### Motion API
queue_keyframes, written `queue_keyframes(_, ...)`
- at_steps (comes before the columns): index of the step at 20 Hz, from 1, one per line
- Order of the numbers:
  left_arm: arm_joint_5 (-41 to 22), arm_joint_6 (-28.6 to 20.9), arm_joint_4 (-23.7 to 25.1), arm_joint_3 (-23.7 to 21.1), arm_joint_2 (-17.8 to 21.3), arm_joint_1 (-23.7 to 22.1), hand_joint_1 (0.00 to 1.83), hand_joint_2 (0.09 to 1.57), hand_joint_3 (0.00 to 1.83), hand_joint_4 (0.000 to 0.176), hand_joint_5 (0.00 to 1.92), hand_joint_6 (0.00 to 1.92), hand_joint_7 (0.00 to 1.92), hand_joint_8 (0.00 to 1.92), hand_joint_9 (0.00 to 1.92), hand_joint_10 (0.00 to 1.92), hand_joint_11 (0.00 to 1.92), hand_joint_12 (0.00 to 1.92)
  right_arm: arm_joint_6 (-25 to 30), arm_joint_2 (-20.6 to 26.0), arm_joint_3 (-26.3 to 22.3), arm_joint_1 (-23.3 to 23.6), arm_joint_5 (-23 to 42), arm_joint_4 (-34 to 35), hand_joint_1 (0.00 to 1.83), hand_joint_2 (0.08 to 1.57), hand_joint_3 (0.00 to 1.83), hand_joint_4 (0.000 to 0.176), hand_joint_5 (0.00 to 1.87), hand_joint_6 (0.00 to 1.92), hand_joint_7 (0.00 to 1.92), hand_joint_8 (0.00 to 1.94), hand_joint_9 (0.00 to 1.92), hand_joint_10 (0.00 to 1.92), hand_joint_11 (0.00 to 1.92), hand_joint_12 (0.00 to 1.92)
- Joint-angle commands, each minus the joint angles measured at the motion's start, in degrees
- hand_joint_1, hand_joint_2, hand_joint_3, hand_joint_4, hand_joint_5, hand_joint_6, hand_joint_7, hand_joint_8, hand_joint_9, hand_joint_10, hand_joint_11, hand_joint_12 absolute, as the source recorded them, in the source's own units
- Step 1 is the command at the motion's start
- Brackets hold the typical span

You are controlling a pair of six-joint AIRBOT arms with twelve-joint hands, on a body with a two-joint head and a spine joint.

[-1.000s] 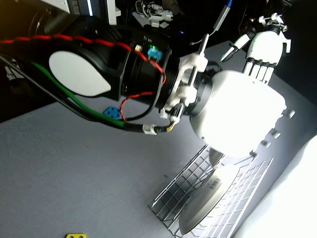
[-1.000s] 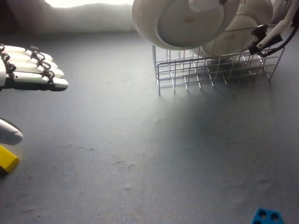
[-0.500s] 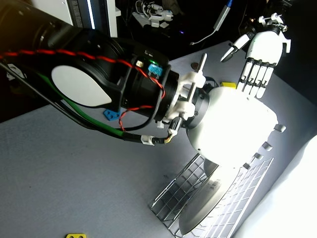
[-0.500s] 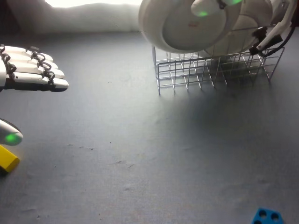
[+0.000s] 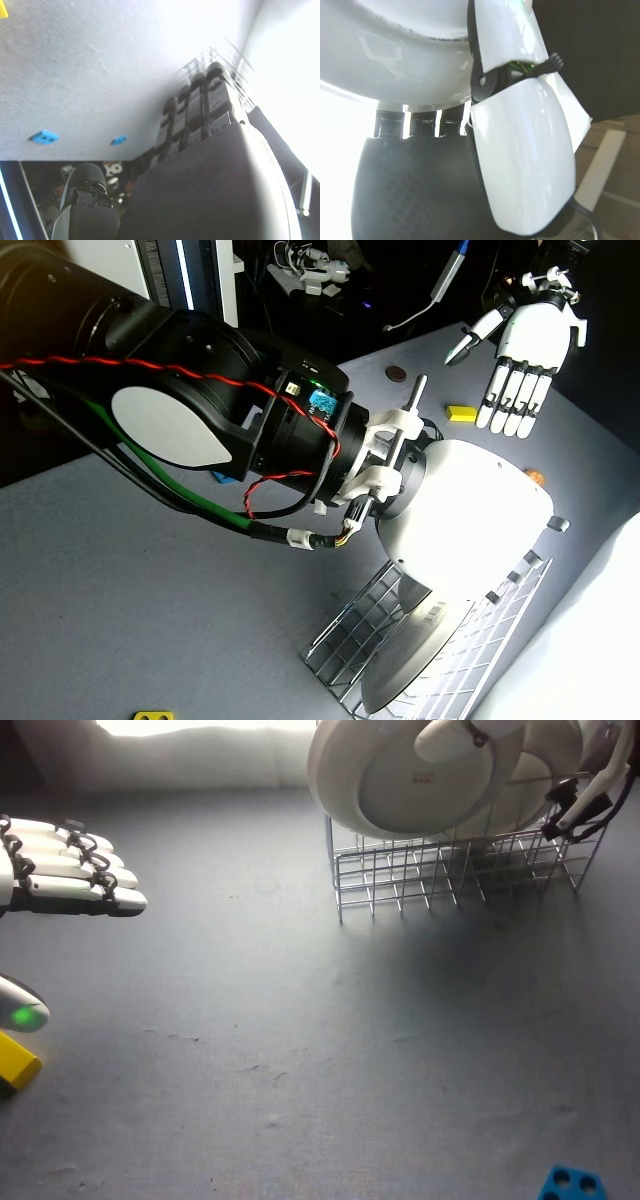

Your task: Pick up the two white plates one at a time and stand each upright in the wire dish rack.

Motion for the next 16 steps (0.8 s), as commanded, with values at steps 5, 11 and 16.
queue_keyframes(5, -1.1, -0.1, -3.6, -0.1, 0.5, -0.7, 0.0, 1.1, 0.0, 0.0, 0.0, 0.0, 0.0, 0.0, 0.0, 0.0, 0.0, 0.0, 0.7, -0.3, 0.2, 2.2, 5.5, -1.1, 1.39, 1.08, 0.0, 0.0, 1.01, 0.85, 1.09, 0.91, 0.96, 1.03, 0.84, 1.16)
queue_keyframes(11, -1.1, -0.1, -3.6, 0.0, 0.5, -0.7, 0.0, 1.1, 0.0, 0.0, 0.0, 0.0, 0.0, 0.0, 0.0, 0.0, 0.0, 0.0, -0.5, -1.1, 0.4, 2.7, 4.0, -4.1, 1.38, 1.09, 0.0, 0.0, 1.0, 0.86, 1.04, 0.96, 0.93, 1.11, 0.82, 1.21)
queue_keyframes(16, -1.1, -0.1, -3.5, -0.1, 0.5, -0.7, 0.0, 1.09, 0.0, 0.0, 0.0, 0.0, 0.0, 0.0, 0.0, 0.0, 0.0, 0.0, 0.6, -1.5, 1.9, 2.2, 3.4, -2.9, 1.39, 1.08, 0.0, 0.0, 1.03, 0.83, 1.07, 0.91, 0.96, 1.07, 0.86, 1.21)
